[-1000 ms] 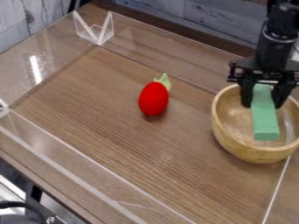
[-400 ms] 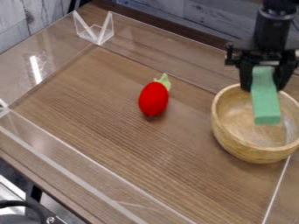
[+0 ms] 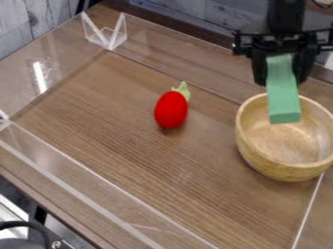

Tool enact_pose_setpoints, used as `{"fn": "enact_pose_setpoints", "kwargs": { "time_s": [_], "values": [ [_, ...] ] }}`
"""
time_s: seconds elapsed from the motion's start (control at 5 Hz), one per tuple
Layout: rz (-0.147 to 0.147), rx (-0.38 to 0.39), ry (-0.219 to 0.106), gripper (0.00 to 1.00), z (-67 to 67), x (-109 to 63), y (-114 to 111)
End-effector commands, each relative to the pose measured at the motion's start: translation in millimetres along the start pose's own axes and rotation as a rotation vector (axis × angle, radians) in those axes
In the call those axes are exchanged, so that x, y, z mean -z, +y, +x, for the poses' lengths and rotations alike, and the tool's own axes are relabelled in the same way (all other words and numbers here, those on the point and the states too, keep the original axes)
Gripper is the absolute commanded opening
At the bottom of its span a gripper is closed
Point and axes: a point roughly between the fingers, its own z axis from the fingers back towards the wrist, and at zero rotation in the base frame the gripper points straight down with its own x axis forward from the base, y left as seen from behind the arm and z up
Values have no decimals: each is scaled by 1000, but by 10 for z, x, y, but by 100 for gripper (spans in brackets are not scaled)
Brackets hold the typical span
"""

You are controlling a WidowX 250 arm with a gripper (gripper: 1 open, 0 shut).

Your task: Remove the green block from the brown bowl and put it on the table

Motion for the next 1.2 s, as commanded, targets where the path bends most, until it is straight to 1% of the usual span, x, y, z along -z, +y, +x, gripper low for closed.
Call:
{"fn": "enact_pose_setpoints", "kwargs": {
  "time_s": [0.0, 0.2, 0.4, 0.6, 0.8, 1.0],
  "values": [
    [-44, 23, -51, 0, -70, -220, 84],
    [-55, 56, -55, 0, -208, -280, 118],
    [-48, 106, -51, 0, -320, -259, 141],
    [-30, 147, -46, 0, -398, -208, 197],
    [-12, 170, -42, 0, -435, -139, 256],
    [-1, 170, -45, 0, -430, -120, 316]
  ]
}}
